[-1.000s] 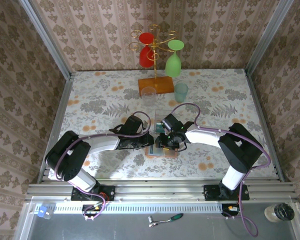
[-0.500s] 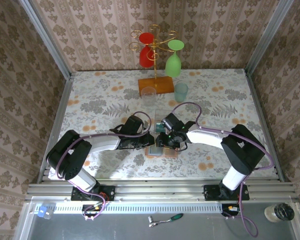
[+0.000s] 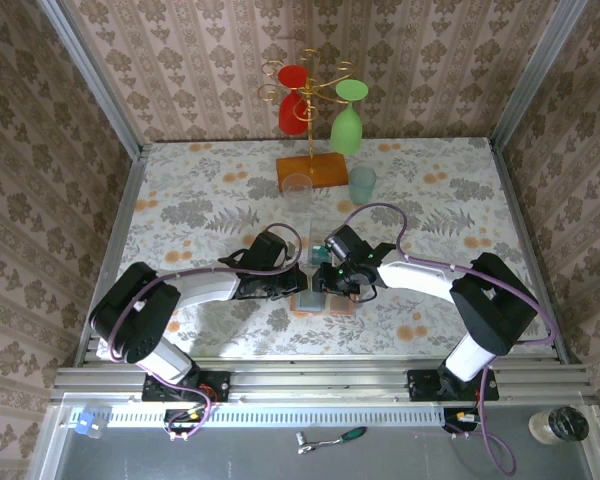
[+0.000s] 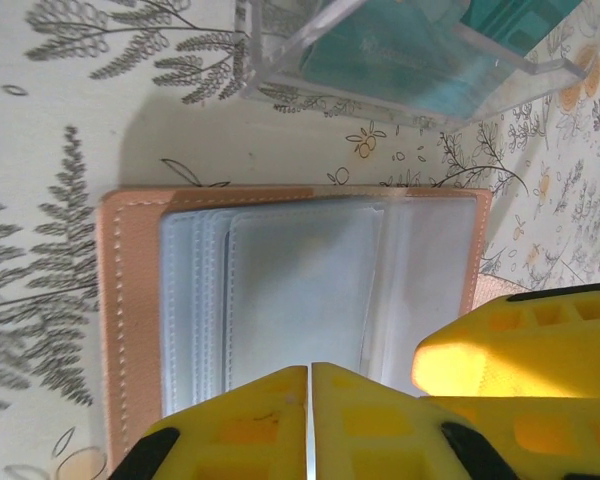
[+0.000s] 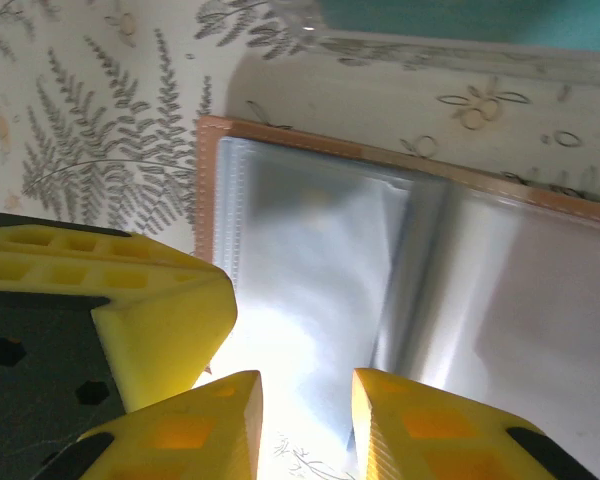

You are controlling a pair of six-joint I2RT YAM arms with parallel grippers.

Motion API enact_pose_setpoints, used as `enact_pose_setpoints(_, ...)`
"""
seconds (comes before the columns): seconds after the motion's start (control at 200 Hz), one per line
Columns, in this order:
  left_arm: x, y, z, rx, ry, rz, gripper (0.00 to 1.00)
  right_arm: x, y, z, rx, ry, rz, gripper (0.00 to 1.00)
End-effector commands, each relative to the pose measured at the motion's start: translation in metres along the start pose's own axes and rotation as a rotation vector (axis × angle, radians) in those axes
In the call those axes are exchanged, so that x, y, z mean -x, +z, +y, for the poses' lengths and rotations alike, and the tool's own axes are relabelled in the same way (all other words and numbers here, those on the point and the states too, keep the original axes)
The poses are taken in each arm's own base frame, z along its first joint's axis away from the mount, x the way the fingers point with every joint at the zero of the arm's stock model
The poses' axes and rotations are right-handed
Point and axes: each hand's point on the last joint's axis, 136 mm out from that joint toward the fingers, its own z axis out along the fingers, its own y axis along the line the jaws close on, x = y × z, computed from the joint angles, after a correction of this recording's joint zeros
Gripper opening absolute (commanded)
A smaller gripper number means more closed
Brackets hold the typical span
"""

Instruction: Take the credit cards out of the card holder

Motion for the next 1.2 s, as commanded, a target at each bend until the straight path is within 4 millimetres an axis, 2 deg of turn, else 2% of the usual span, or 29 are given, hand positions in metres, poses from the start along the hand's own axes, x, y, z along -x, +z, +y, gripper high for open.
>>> enact_pose_setpoints(0.0, 0.005, -0.013, 0.003, 0.04, 0.012, -0.039, 0.09, -0.003, 0.008, 0.003, 0.046, 0.023, 0.024, 0.26)
enact_pose_setpoints(0.17, 0.003, -0.017, 0.014, 0.052, -0.01, -0.04, 0.09, -0.005, 0.018, 0.006, 0.078, 0.035, 0.045, 0.23)
enact_pose_setpoints(0.29, 0.003, -0.017, 0.016, 0.049, -0.014, -0.043, 0.1, -0.009, 0.025, -0.004, 0.043, 0.055, 0.06, 0.25)
enact_pose_setpoints(0.455, 0.003, -0.016, 0.015, 0.043, -0.016, -0.042, 0.11, -0.009, 0.018, -0.018, -0.036, 0.049, 0.039, 0.3)
enact_pose_setpoints(0.6, 0.004, -0.014, 0.013, 0.029, -0.015, -0.035, 0.13, -0.011, 0.016, -0.024, -0.065, 0.04, 0.043, 0.31)
enact_pose_setpoints(1.195, 0.0, 0.0, 0.001, -0.019, -0.01, -0.005, 0.18, -0.012, 0.01, -0.026, -0.063, 0.045, 0.025, 0.32)
